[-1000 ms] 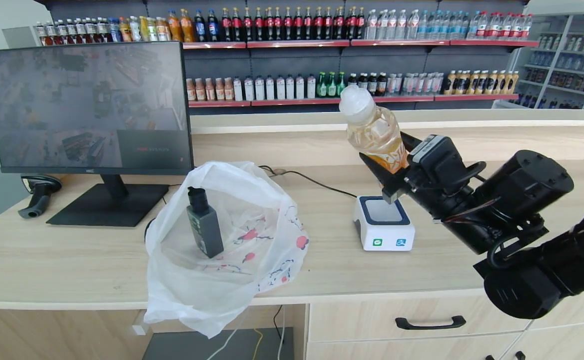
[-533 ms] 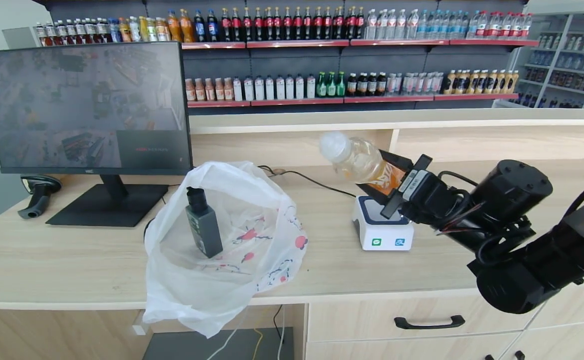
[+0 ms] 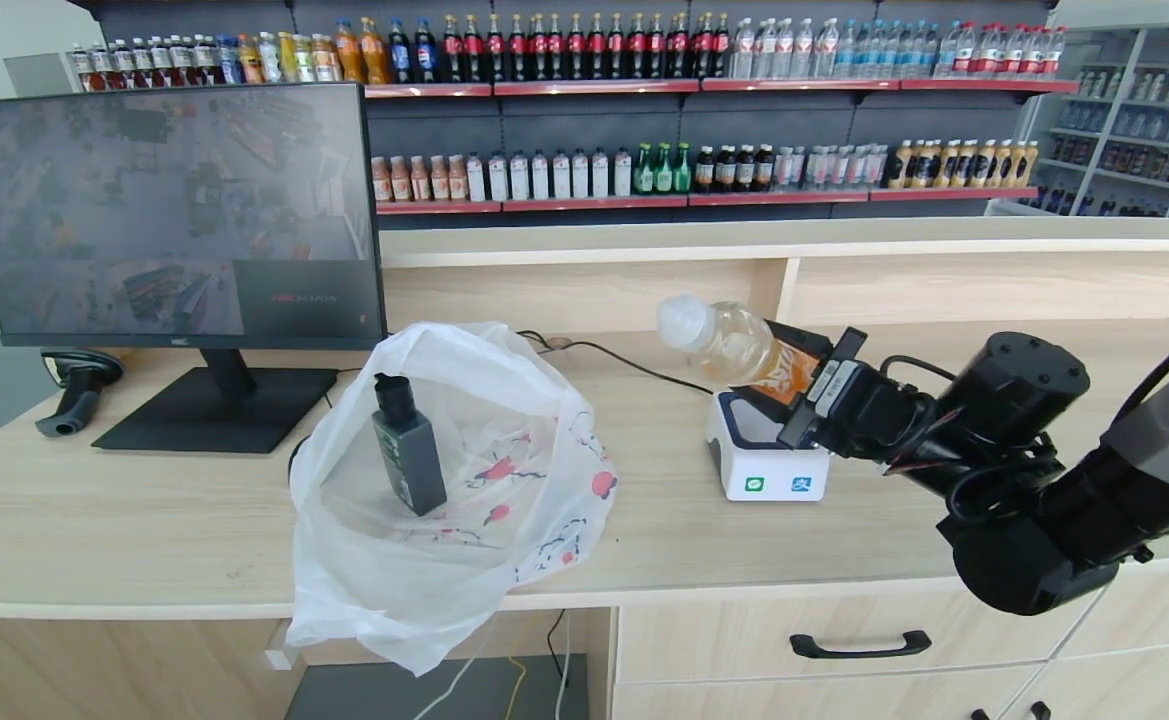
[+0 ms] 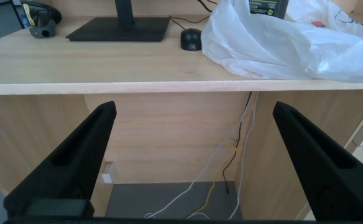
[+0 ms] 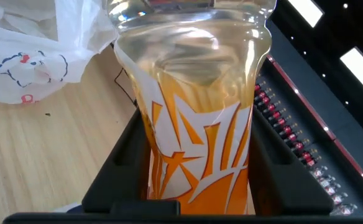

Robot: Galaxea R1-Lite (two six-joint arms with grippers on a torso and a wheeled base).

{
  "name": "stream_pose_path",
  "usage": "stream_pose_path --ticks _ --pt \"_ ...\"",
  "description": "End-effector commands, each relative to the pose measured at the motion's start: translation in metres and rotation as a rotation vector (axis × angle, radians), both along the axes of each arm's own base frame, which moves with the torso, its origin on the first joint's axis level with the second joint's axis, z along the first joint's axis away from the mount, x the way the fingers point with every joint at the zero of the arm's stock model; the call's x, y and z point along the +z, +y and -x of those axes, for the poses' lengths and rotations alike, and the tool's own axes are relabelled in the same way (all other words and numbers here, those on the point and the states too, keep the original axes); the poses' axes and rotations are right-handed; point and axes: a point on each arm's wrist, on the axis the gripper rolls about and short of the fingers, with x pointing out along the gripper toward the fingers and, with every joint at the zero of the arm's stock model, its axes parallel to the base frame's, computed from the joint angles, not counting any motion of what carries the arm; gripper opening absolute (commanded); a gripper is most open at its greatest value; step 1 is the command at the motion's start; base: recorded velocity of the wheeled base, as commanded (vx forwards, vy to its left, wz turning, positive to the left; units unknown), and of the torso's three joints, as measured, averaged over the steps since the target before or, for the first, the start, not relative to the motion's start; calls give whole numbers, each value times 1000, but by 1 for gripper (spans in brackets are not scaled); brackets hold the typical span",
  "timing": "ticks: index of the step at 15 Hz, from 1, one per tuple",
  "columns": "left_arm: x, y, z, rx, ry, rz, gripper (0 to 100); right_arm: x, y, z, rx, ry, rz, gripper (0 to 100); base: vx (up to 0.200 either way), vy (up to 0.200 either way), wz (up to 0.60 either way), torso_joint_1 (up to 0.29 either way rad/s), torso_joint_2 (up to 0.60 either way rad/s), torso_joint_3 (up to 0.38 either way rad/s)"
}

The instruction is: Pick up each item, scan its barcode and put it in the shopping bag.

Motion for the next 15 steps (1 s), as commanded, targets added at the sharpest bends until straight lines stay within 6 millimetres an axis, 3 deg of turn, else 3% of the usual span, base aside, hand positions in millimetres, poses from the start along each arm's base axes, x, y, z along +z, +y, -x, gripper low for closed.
stream_pose_path --ticks 1,15 --pt "0 0 0 0 4 0 100 -3 0 -1 5 5 5 0 0 0 0 0 0 0" --pt "-1 0 0 0 5 -3 100 -1 -1 -2 23 -6 11 0 0 0 0 0 0 0"
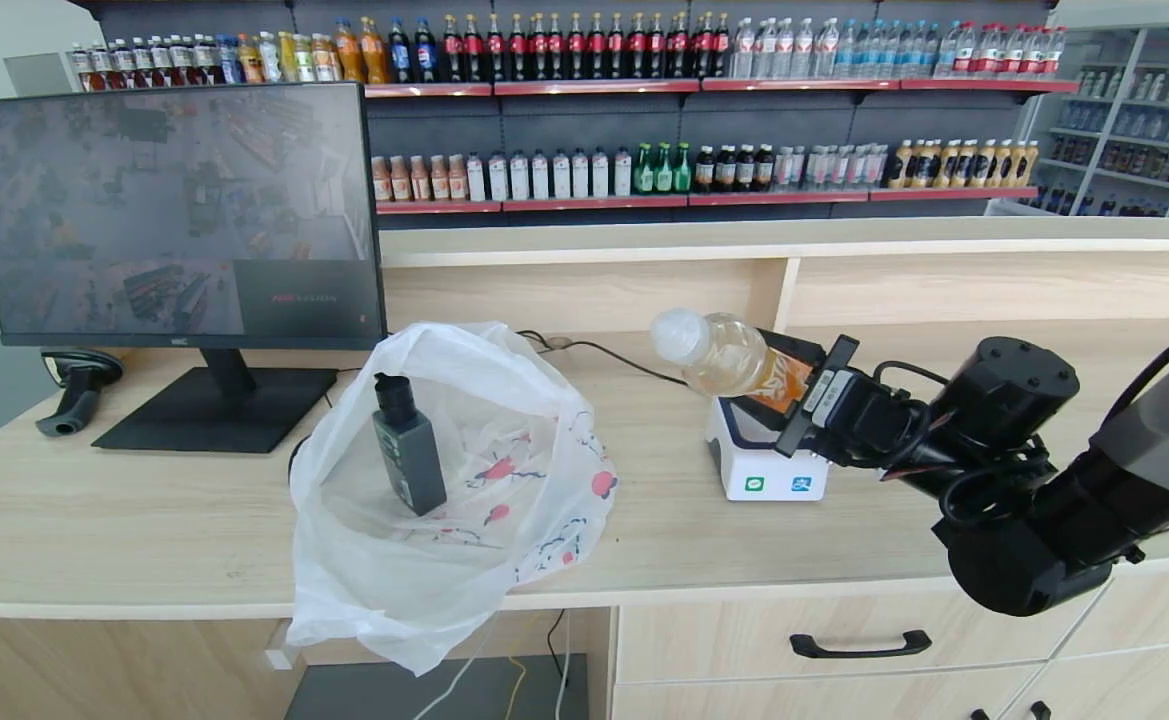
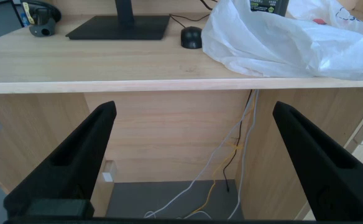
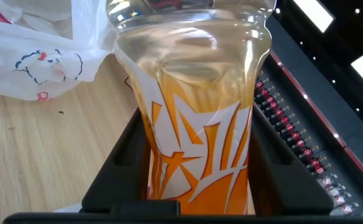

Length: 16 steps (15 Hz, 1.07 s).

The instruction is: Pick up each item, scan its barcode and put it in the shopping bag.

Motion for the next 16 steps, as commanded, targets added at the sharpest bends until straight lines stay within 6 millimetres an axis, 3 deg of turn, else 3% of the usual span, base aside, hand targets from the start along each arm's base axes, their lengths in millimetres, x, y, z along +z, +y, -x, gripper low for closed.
stream_pose_path --ticks 1,8,11,13,16 --pt "0 0 0 0 -1 -1 100 6 1 -1 2 -16 -12 0 0 0 0 0 0 0" --pt "0 0 0 1 -1 2 100 16 18 4 -24 69 -150 0 0 0 0 0 0 0" --pt "0 0 0 1 1 40 100 35 30 13 -57 161 -345 0 0 0 0 0 0 0" --pt "0 0 0 3 1 53 100 39 41 23 12 310 -496 0 0 0 0 0 0 0" --pt "0 0 0 3 1 54 100 48 34 28 0 413 -676 0 0 0 0 0 0 0"
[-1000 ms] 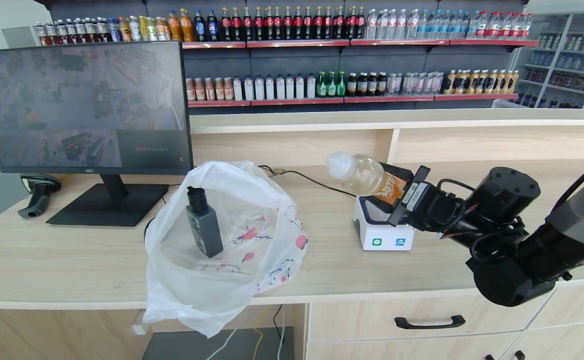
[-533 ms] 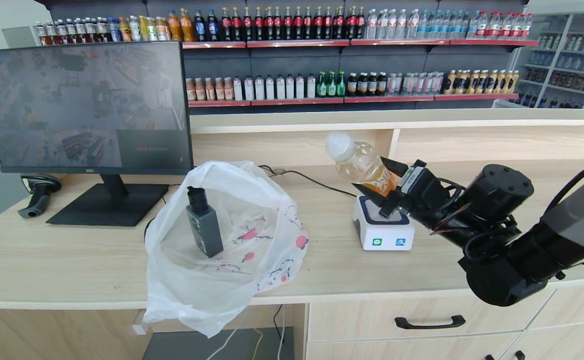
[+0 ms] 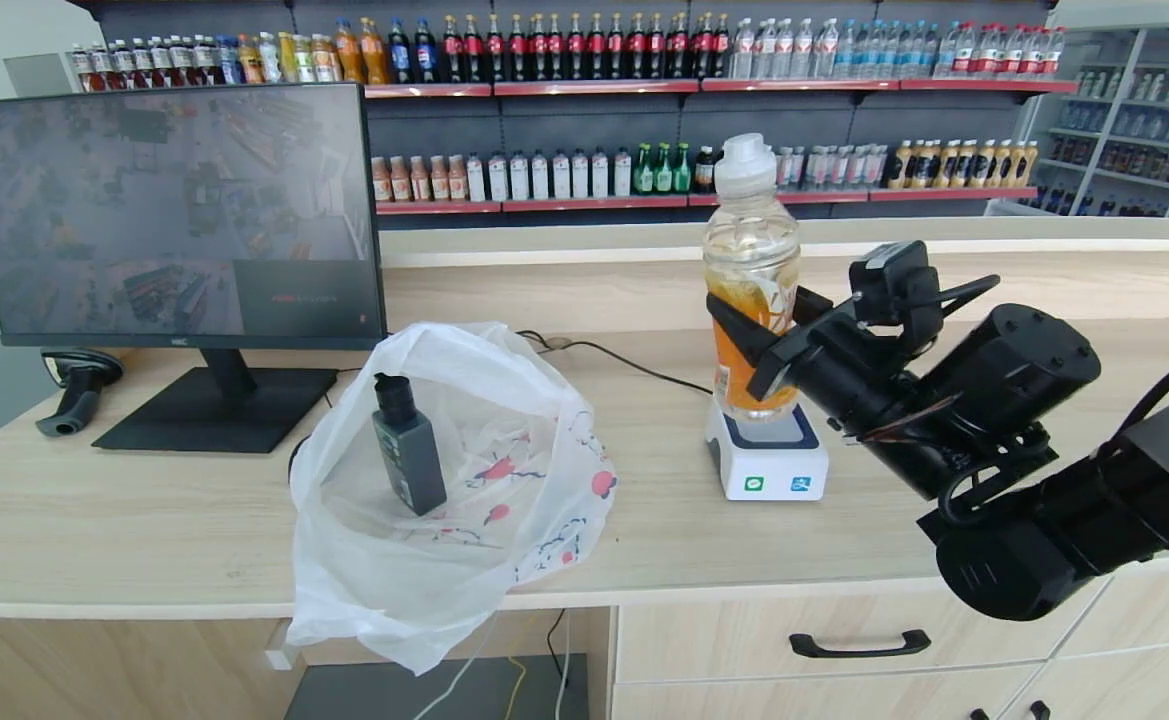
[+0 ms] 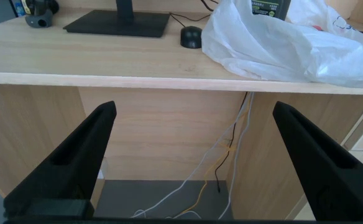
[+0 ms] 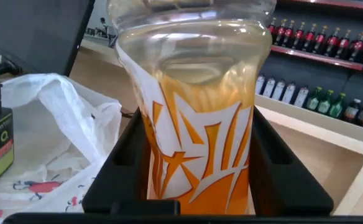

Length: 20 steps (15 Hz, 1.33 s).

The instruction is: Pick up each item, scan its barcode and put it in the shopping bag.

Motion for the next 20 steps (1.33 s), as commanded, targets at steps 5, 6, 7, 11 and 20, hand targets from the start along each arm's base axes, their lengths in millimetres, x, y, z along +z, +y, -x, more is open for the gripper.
stream_pose_path --ticks 5,6,7,11,20 --pt "0 0 0 0 0 -1 100 -10 -19 26 -70 212 -198 0 0 0 0 0 0 0" --pt "0 0 0 0 0 -1 100 -6 -20 27 -82 214 -235 0 0 0 0 0 0 0" --pt "0 0 0 0 0 -1 100 1 -21 29 -109 198 -262 0 0 0 0 0 0 0" --pt "0 0 0 0 0 2 100 3 -25 39 -150 203 -280 0 0 0 0 0 0 0" --pt "0 0 0 0 0 -4 100 -13 -35 60 -180 268 -216 0 -67 0 0 1 0 1"
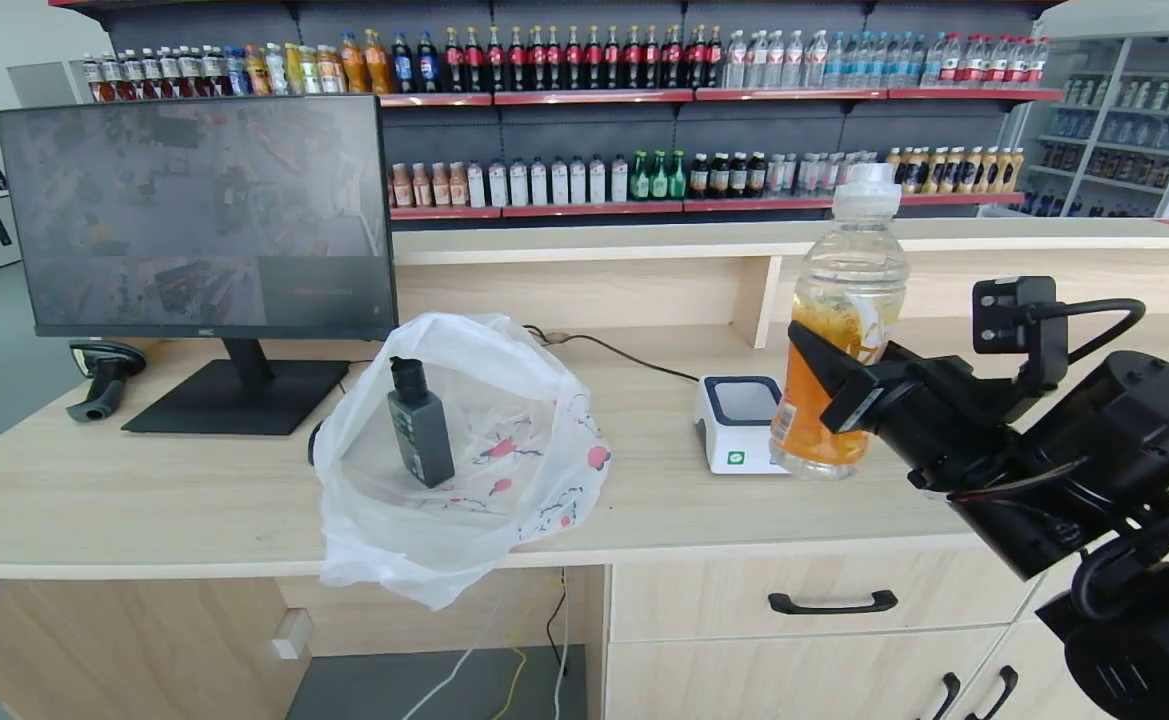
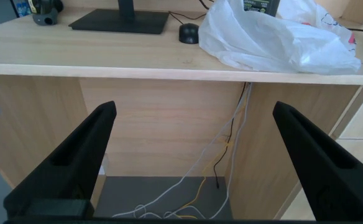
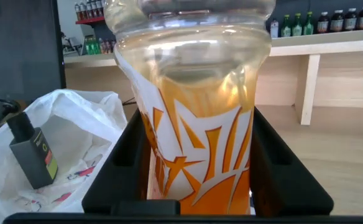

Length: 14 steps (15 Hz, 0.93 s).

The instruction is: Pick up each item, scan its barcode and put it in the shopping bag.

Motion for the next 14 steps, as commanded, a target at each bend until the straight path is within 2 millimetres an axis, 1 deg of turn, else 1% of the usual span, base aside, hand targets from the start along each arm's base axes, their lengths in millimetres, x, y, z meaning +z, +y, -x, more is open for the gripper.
stream_pose_path --ticks 1,2,5,8,11,14 --pt "0 0 0 -1 0 2 100 1 -4 4 -10 0 8 0 0 0 0 0 0 0" --pt "0 0 0 -1 0 2 100 2 -5 4 -12 -2 8 0 0 0 0 0 0 0" --pt "0 0 0 -1 0 5 100 3 -4 3 -12 -9 5 0 0 200 0 14 4 4" --pt "0 0 0 1 0 7 100 0 -6 7 -11 6 13 0 0 200 0 9 15 2" --pt "0 0 0 -1 0 5 100 1 -4 8 -3 2 12 0 0 200 0 -2 4 1" --pt "0 0 0 -1 0 2 100 1 -3 6 -3 0 12 0 0 0 0 0 0 0"
